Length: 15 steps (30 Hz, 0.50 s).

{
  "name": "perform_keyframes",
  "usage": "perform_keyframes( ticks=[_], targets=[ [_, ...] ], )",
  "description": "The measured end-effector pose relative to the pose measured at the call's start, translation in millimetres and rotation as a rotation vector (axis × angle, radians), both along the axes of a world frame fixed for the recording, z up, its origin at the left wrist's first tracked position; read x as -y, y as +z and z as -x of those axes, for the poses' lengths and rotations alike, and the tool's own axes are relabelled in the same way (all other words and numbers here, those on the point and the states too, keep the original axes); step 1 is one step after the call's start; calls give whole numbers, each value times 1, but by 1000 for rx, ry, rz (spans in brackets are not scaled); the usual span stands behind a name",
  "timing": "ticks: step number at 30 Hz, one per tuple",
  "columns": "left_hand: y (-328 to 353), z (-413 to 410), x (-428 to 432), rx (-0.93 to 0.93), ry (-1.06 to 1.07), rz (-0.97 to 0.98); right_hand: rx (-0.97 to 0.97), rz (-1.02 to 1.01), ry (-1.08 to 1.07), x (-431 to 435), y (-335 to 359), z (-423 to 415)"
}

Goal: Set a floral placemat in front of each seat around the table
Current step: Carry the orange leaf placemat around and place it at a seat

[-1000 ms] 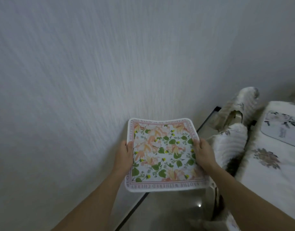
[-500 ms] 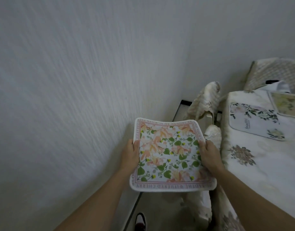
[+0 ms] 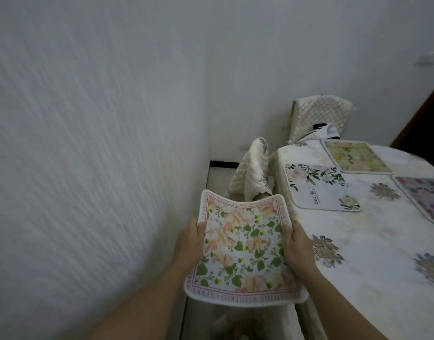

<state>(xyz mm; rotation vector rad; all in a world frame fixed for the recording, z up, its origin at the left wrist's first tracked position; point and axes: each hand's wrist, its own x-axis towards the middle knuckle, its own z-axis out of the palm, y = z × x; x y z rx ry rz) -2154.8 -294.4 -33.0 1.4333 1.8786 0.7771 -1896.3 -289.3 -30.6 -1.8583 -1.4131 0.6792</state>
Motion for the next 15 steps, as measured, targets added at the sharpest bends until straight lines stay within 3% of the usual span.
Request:
perform_keyframes(
  ticks=[15],
  targets=[
    [4, -138, -176, 68, -447, -28, -157, 35, -577, -39, -37, -115]
  ],
)
